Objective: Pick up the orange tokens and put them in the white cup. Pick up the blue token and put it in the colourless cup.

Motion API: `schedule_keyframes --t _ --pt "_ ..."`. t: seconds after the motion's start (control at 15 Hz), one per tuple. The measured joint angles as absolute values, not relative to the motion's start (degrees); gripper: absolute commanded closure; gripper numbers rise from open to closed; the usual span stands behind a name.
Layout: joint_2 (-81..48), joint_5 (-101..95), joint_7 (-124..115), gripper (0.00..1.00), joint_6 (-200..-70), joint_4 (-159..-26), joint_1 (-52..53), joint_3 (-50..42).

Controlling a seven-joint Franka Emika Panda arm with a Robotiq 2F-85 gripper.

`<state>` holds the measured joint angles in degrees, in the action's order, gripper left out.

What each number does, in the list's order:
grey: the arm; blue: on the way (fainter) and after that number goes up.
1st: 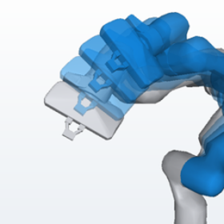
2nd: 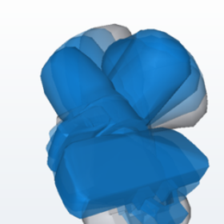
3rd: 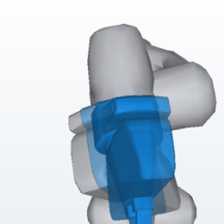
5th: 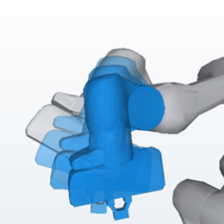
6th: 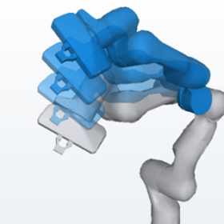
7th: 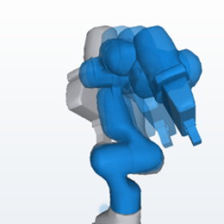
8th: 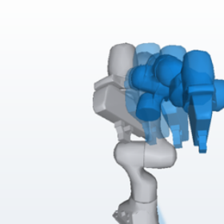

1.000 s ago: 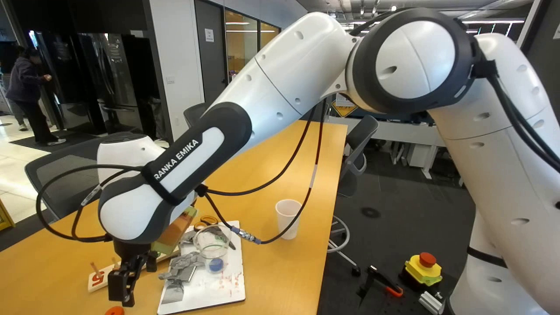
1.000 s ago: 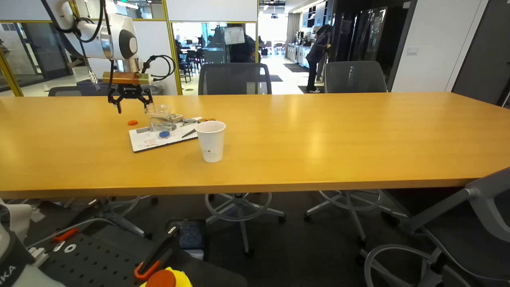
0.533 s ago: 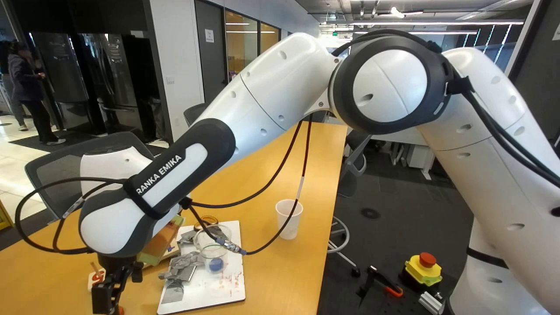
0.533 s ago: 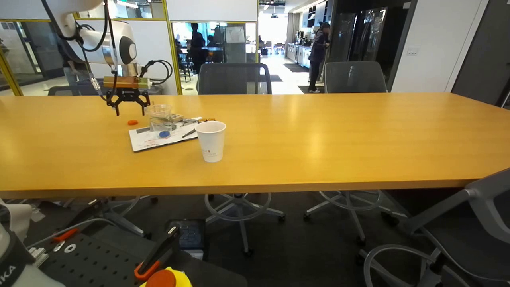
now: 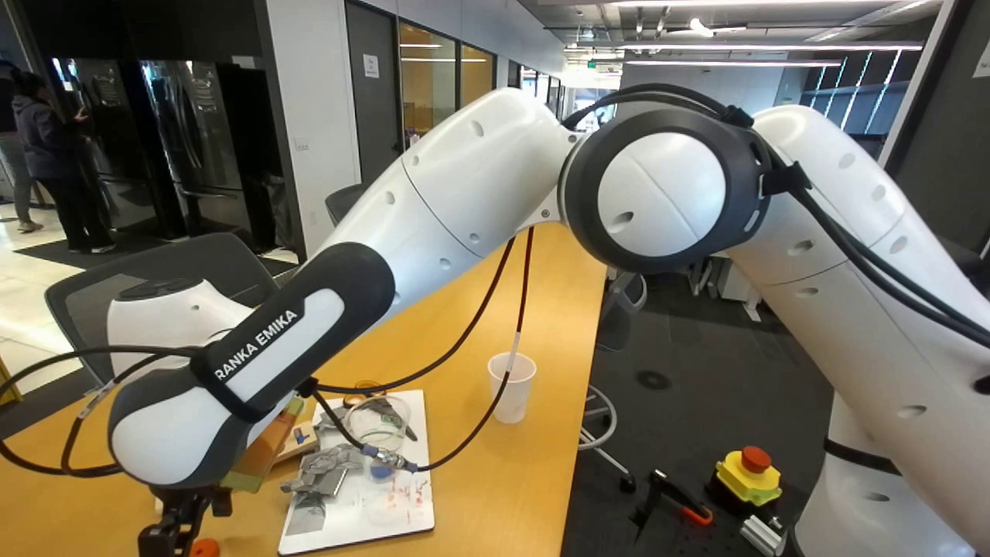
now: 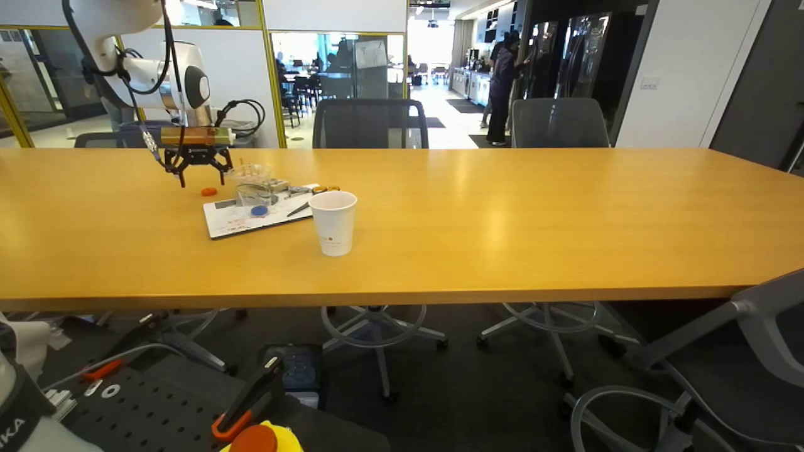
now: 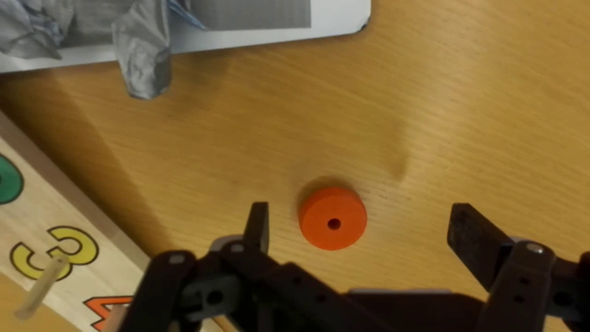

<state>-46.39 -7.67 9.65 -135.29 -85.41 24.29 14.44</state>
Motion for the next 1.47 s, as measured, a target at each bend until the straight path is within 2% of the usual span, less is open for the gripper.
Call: schedule_keyframes --t 1.13,1.2,1.27,1.47 --pt "-51.3 -9.9 9.3 0.00 -131.7 -78.3 27.2 11.7" --pt "-51.4 -9.9 9.3 0.08 -131.4 -78.1 27.2 11.7" --pt "-51.5 -9.9 9.3 0.25 -131.1 -77.8 27.2 11.7" --pt "-51.9 -9.9 9.3 0.49 -130.1 -76.9 27.2 11.7"
